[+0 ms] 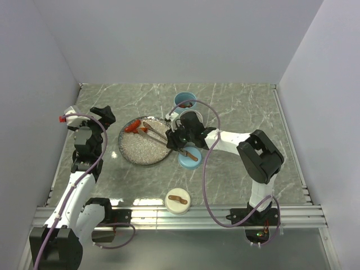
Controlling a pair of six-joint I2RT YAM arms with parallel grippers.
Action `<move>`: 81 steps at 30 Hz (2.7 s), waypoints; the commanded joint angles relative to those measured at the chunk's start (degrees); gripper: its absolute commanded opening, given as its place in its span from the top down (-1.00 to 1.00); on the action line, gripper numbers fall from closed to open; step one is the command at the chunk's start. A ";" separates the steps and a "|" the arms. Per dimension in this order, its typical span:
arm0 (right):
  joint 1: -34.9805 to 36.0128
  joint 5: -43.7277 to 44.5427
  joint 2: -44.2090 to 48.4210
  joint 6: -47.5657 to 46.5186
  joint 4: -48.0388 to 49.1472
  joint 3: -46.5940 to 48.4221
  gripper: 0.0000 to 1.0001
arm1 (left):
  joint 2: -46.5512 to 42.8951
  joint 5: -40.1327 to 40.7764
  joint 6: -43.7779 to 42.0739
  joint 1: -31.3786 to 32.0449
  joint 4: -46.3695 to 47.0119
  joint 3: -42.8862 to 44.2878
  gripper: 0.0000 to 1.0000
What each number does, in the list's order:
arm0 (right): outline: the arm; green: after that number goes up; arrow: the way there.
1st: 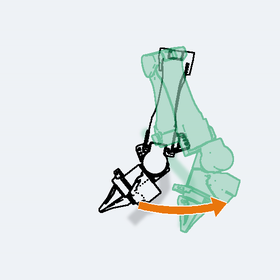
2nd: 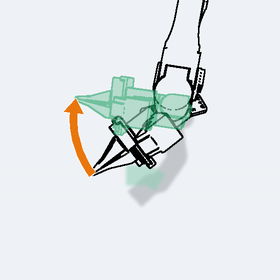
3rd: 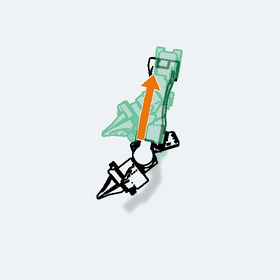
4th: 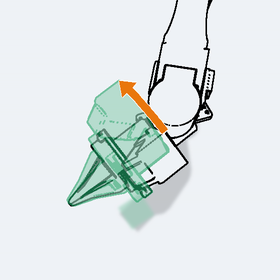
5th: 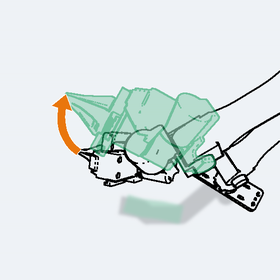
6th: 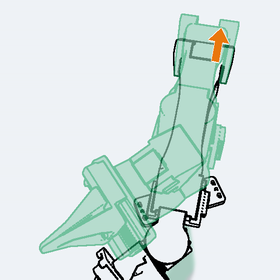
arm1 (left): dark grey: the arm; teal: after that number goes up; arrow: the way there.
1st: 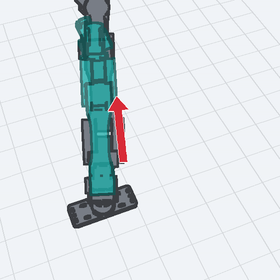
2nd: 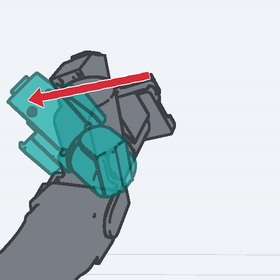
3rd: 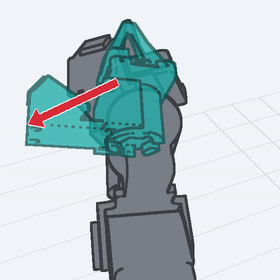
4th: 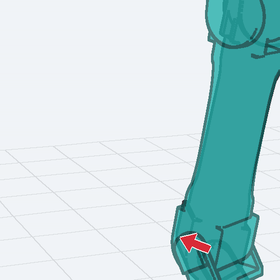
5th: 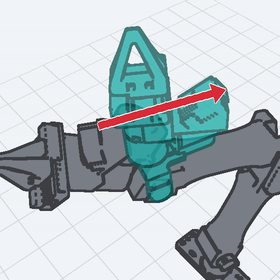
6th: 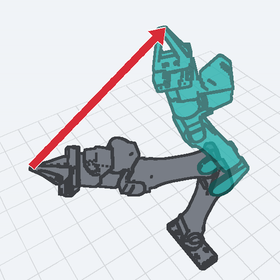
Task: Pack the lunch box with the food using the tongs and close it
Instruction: Pick up the food using the clamp, then place the food into the lunch box
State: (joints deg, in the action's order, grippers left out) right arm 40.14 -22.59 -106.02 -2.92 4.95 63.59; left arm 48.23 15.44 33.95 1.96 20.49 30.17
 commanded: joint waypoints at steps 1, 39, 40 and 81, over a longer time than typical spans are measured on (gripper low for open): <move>-0.50 -0.35 0.28 -0.86 -0.02 3.03 0.09 | -0.15 0.11 0.67 -0.20 2.27 -0.29 -0.99; -0.50 7.12 -4.37 -1.13 -14.44 13.05 0.09 | -1.29 -1.56 -1.87 -0.11 2.98 -0.82 -0.99; -0.50 7.12 -4.11 -0.95 -14.27 12.96 0.16 | -1.38 -1.56 -1.79 -0.11 2.89 -0.82 -0.99; 1.34 38.14 45.02 13.20 -11.37 -8.84 0.54 | -2.96 -2.26 -1.26 -0.11 2.80 -1.43 -0.99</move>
State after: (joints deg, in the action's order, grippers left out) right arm 41.39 9.72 -62.06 8.60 -8.88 54.68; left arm 46.54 14.24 33.08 1.96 20.71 29.26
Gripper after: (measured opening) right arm 0.372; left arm 0.994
